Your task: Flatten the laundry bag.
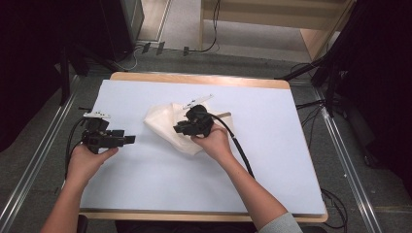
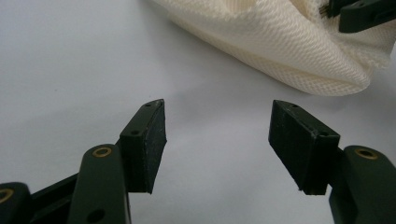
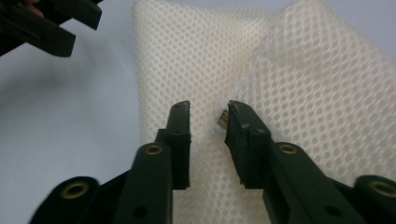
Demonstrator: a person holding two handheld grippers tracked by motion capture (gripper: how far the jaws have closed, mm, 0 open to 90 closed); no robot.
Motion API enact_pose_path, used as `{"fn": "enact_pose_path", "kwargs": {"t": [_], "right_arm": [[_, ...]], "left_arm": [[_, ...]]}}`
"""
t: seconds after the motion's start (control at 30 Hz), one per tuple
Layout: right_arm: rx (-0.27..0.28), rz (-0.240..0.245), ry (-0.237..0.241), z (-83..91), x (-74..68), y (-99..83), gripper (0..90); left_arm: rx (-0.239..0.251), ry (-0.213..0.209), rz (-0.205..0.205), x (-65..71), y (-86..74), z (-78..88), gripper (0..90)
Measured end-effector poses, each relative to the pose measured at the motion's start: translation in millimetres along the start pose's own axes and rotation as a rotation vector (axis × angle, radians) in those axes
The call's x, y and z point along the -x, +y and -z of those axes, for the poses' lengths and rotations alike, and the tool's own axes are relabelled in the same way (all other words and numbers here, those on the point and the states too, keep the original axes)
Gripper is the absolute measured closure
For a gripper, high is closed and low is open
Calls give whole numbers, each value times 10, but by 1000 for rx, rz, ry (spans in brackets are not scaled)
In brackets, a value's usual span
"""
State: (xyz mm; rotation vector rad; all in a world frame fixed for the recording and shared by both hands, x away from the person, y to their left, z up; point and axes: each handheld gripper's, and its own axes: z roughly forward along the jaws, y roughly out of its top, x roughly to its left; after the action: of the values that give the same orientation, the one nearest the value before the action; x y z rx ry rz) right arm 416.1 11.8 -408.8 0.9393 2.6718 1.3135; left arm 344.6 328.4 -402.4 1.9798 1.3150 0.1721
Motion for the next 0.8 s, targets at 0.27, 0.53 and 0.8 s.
{"fn": "enact_pose_path", "kwargs": {"t": [0.27,0.53,0.8], "right_arm": [[-47,-18,-35,-130,33,-29,514],[-80,18,-72,-322,-8,-96,601],[-97,59,-109,-420,-29,-201,848]], "left_arm": [[0,0,0,-1,0,0,374],[6,-2,9,-16,-1,11,374],[9,-5,12,-29,-4,13,375]]}}
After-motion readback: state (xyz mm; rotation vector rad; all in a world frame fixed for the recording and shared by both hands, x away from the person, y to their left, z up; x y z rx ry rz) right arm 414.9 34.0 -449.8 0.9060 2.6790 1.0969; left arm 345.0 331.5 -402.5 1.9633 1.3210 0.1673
